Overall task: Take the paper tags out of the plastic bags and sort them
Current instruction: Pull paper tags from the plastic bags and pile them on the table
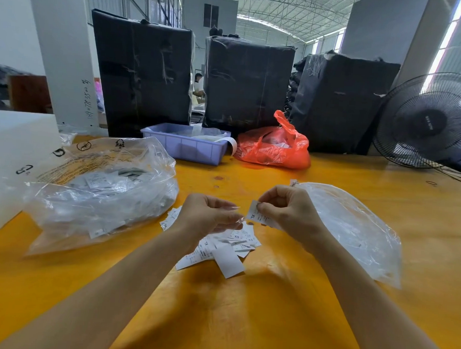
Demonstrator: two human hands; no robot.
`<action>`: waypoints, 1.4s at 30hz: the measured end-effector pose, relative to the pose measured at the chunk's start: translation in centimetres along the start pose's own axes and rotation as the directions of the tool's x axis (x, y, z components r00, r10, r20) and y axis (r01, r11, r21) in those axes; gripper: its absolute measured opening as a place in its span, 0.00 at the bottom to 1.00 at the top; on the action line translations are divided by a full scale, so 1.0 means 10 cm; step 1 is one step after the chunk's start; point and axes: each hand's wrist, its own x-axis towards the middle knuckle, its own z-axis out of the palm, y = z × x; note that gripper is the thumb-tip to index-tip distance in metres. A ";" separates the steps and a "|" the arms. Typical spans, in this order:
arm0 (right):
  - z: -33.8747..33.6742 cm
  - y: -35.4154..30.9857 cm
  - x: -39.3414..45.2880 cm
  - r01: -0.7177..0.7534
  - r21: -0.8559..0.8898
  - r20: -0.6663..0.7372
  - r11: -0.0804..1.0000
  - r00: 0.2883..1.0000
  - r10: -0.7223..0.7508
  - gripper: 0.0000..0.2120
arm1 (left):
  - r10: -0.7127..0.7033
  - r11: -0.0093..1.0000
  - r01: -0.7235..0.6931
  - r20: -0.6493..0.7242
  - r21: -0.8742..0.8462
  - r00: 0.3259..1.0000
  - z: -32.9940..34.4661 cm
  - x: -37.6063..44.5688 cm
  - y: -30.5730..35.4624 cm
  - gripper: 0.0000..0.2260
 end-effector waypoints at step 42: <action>0.07 -0.01 -0.03 -0.018 0.005 0.242 1.000 0.970 0.016 0.16 | 0.022 0.993 -0.024 0.016 0.112 1.000 0.04 0.01 -0.05 0.02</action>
